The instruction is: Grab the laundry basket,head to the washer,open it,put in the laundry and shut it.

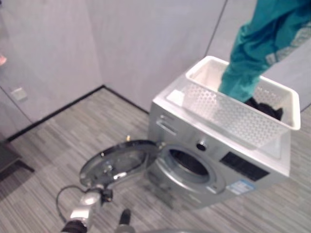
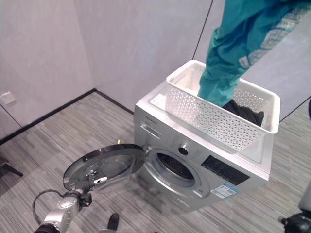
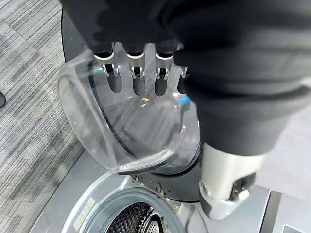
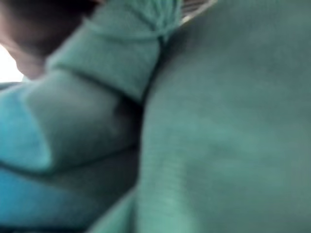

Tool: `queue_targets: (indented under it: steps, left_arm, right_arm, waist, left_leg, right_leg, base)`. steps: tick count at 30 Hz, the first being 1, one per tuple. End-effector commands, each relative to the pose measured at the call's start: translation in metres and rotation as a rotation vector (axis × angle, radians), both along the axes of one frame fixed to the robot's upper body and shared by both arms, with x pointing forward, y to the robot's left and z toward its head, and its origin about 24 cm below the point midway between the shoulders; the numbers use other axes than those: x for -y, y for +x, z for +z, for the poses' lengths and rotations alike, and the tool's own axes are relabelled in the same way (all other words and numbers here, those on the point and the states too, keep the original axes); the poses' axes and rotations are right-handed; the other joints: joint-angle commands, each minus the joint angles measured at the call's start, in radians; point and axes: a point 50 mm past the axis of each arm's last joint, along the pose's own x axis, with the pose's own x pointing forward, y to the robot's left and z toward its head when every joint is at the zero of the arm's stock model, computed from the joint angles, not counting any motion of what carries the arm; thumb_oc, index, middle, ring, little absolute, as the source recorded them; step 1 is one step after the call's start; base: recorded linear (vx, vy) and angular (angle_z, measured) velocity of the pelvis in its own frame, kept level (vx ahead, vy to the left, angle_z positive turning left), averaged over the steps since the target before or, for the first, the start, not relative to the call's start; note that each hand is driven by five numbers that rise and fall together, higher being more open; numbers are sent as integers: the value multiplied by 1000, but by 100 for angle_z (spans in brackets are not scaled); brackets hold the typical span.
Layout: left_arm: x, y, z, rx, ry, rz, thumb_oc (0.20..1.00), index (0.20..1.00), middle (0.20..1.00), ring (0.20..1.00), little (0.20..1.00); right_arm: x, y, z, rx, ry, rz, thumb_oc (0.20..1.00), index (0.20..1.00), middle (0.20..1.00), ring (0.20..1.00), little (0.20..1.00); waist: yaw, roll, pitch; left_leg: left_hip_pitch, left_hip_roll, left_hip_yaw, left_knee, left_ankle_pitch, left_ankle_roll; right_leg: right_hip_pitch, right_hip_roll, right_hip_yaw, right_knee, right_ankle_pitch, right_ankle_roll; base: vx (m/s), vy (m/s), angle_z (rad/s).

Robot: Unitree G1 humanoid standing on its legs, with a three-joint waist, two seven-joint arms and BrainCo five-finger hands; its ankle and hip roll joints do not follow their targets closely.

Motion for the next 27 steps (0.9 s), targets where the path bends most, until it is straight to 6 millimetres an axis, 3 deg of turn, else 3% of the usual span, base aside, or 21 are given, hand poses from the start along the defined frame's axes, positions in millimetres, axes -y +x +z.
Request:
queue_targets:
  steps: [1,4,5,11,16,18,19,27]
  left_arm:
    - [-7,21,22,117,64,-49,1000,1000,1000,1000,1000]
    - [-6,27,34,176,83,-87,1000,1000,1000,1000,1000]
    - [-3,34,52,259,107,-166,1000,1000,1000,1000,1000]
    - [-3,37,75,340,140,-243,1000,1000,1000,1000,1000]
    - [-5,34,119,490,217,-369,1000,1000,1000,1000,1000]
    - [-4,32,125,505,227,-391,1000,1000,1000,1000,1000]
    - [0,32,142,567,242,-446,1000,1000,1000,1000,1000]
    - [9,35,170,682,246,-495,1000,1000,1000,1000,1000]
  right_arm:
    - [16,-60,49,217,24,-70,200,200,200,200,200]
    - [16,-62,50,221,16,-76,200,200,200,200,200]
    - [17,-63,51,217,6,-88,200,200,200,200,200]
    - [23,-65,51,205,12,-114,200,200,200,200,200]
    - [29,-64,49,193,14,-138,200,200,200,200,200]
    - [29,-63,48,187,14,-136,200,200,200,200,200]
    - [27,-62,49,182,11,-129,200,200,200,200,200]
    - [15,-61,52,190,-13,-99,200,200,200,200,200]
  waist:
    - [25,-31,-41]
    - [27,-32,-43]
    - [30,-33,-45]
    - [31,-38,-49]
    - [16,-57,-62]
    - [15,-56,-64]
    - [16,-54,-68]
    - [7,-53,-77]
  left_leg:
    - [77,98,30,26,-143,-12]
    - [78,98,29,27,-144,-12]
    - [79,98,29,28,-147,-12]
    - [79,97,27,31,-149,-12]
    - [74,96,25,36,-153,-11]
    - [74,95,26,36,-153,-11]
    - [76,94,29,33,-153,-12]
    - [76,89,37,25,-148,-13]
  right_leg:
    - [-2,-114,-30,62,-59,97]
    - [-1,-114,-30,61,-57,98]
    - [2,-115,-32,59,-57,99]
    - [7,-116,-35,54,-54,102]
    - [6,-121,-38,45,-45,108]
    - [7,-122,-38,42,-43,109]
    - [7,-125,-39,37,-35,113]
    - [2,-132,-39,29,-24,118]
  base:
    - [0,0,0]
    - [-10,3,0]
    - [0,0,0]
    - [-6,2,0]
    - [-35,11,1]
    - [-45,16,-1]
    - [-36,15,-1]
    - [-27,15,-1]
